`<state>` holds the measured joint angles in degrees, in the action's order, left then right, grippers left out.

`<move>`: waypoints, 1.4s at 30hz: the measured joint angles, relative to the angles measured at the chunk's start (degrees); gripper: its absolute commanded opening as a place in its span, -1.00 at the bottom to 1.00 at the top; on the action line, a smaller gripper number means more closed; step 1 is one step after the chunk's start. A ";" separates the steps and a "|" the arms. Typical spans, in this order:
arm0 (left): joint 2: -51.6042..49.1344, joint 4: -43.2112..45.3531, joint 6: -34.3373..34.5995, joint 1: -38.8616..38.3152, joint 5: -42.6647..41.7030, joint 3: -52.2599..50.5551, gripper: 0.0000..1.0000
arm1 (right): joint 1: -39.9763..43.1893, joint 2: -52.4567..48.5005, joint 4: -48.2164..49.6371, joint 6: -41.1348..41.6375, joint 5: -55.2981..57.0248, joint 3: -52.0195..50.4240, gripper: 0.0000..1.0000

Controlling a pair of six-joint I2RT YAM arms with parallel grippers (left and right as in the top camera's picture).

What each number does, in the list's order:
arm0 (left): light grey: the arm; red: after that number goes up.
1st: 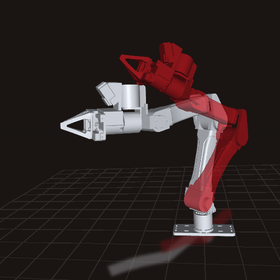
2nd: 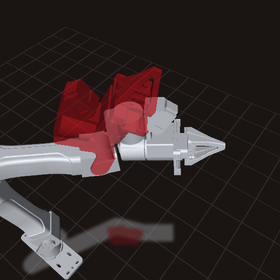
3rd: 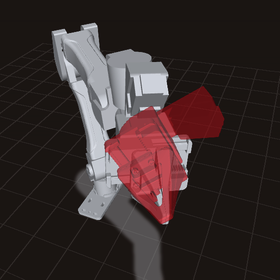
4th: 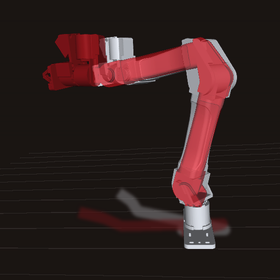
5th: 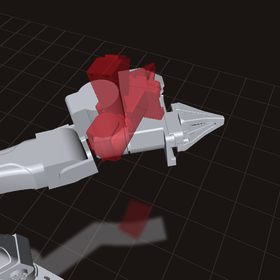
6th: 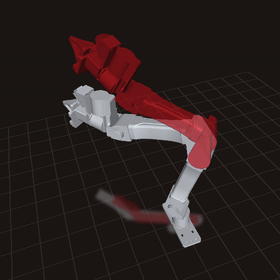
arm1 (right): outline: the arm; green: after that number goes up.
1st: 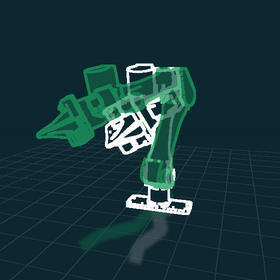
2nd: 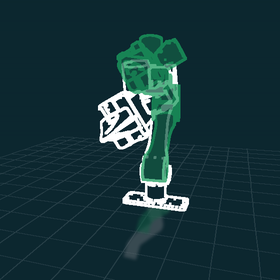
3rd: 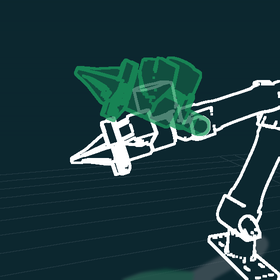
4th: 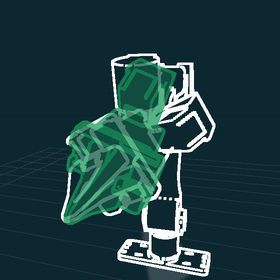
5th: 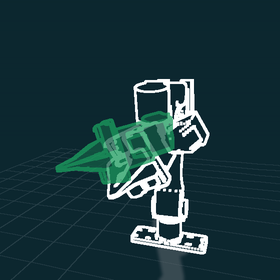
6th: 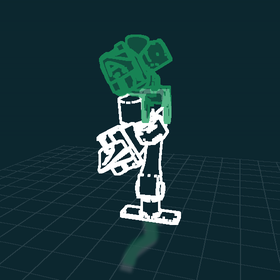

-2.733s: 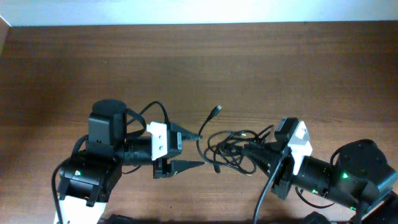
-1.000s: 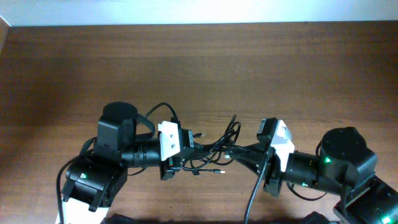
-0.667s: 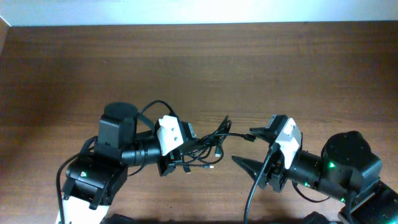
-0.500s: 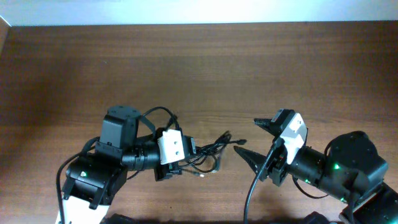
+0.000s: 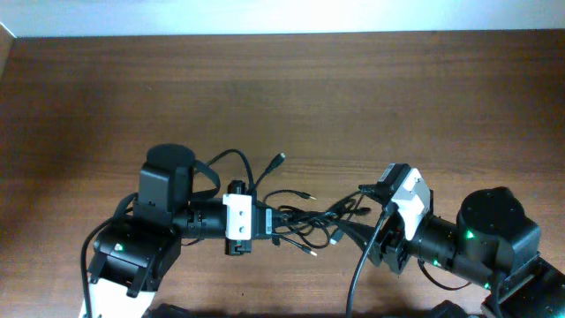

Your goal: Untangle cables

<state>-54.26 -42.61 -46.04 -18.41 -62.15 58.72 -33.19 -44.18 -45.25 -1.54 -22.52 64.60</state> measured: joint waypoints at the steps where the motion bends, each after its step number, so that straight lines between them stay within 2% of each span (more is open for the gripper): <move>1: -0.04 -0.81 -0.04 0.00 1.73 0.00 -1.00 | 0.00 0.00 0.20 0.00 -0.85 0.02 0.30; 4: -0.07 -1.09 -0.04 0.00 2.23 0.00 -1.00 | 0.00 0.00 1.09 0.04 -1.36 0.00 0.30; 9: -0.07 -1.05 -2.40 -0.17 -4.20 0.00 -1.00 | 0.00 0.00 1.03 0.02 -1.31 0.00 0.30; 20: -0.07 -1.95 -2.62 -0.15 -8.33 0.00 -1.00 | 0.00 -0.09 2.40 0.09 1.09 0.02 0.30; 24: -0.07 -1.77 -5.20 -0.15 -13.16 0.00 -1.00 | 0.00 -3.04 2.49 0.04 1.03 0.02 0.29; 30: -0.35 -1.70 -5.42 -0.15 -14.51 0.00 -1.00 | 0.00 -3.13 7.02 0.26 -5.44 0.00 0.30; 34: -3.76 -1.55 -5.42 -0.15 -14.19 0.00 -1.00 | 0.20 -3.15 5.79 1.95 -7.30 0.02 0.29; 36: -4.59 1.40 -1.90 -0.15 -8.35 0.00 -1.00 | 0.20 -3.15 1.70 7.02 -1.66 0.04 0.30; 38: -4.66 5.77 6.54 -0.26 0.70 -0.11 -1.00 | 0.20 -3.15 -1.99 14.05 4.46 0.13 0.29; 41: -5.01 8.33 18.23 -0.26 14.21 -0.11 -1.00 | 0.20 -3.15 -2.38 25.46 7.98 0.13 0.30; 42: -5.01 8.46 20.65 -0.26 16.74 -0.11 -1.00 | 0.20 -3.15 -2.38 27.32 8.20 0.13 0.43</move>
<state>-59.27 -34.15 -25.39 -18.68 -45.41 58.61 -32.99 -47.33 -47.64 25.78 -14.33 64.73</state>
